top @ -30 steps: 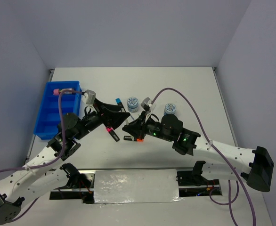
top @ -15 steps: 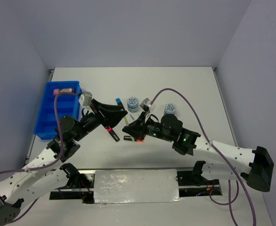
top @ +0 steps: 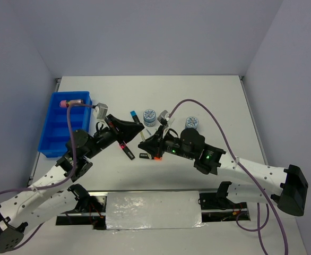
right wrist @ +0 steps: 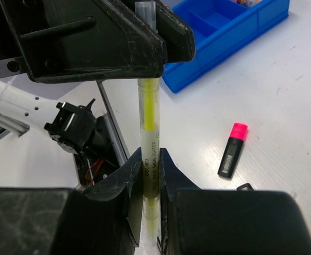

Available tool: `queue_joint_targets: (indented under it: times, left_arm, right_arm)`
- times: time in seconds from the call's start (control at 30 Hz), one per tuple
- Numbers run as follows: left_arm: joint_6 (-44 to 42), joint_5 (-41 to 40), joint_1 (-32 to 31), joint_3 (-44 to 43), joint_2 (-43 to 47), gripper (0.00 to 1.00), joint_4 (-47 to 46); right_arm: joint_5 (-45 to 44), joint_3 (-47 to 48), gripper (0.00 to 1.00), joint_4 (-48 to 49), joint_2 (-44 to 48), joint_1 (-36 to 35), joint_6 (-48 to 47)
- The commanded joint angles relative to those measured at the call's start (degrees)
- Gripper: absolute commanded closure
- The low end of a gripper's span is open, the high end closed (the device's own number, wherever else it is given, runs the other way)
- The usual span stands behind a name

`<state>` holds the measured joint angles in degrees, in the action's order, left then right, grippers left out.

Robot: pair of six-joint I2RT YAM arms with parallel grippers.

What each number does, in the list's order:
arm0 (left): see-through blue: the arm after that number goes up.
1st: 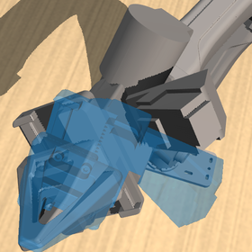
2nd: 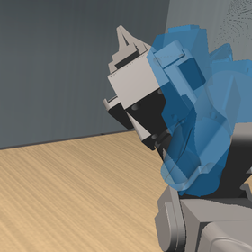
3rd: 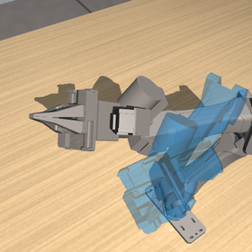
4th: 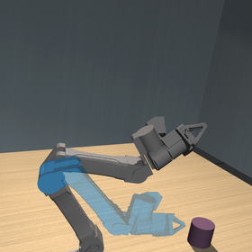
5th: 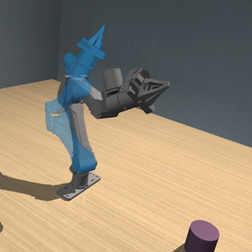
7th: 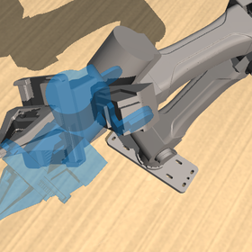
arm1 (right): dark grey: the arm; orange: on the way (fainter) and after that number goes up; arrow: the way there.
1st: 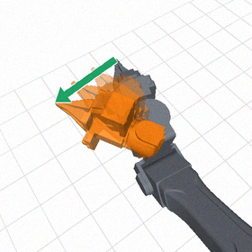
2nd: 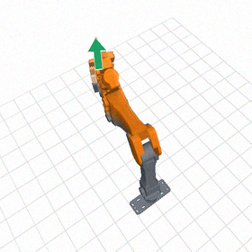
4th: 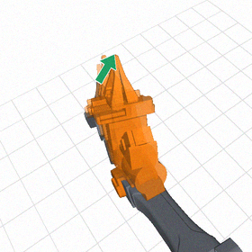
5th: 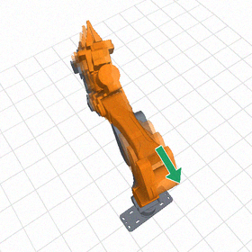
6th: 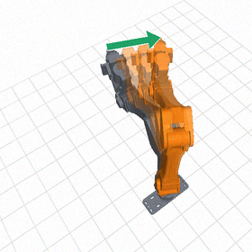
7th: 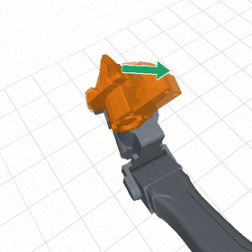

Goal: Sort the stationery into containers
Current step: Close the pen cap on the pen.

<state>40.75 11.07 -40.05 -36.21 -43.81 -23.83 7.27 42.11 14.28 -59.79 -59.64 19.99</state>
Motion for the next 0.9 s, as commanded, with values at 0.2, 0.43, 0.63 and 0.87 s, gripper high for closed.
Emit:
queue_joint_targets:
  times: [0.2,0.43,0.63,0.87]
  left_arm:
    - [0.29,3.17,-0.20,-0.19,-2.15,1.00,-2.36]
    - [0.38,7.56,-0.38,1.66,-4.53,1.00,-3.23]
    - [0.03,7.74,-1.87,2.28,-5.49,1.00,-3.41]
    - [-0.50,5.54,-4.24,3.68,-6.28,1.00,-3.14]
  right_arm:
    - [-3.39,10.35,1.00,-2.41,-2.17,-0.04,-4.51]
    - [-6.12,18.00,1.00,-5.40,-4.01,1.01,-6.71]
    - [-6.74,23.01,1.00,-6.72,-5.42,2.15,-7.33]
    - [-5.43,30.75,1.00,-8.66,-7.18,4.26,-6.81]
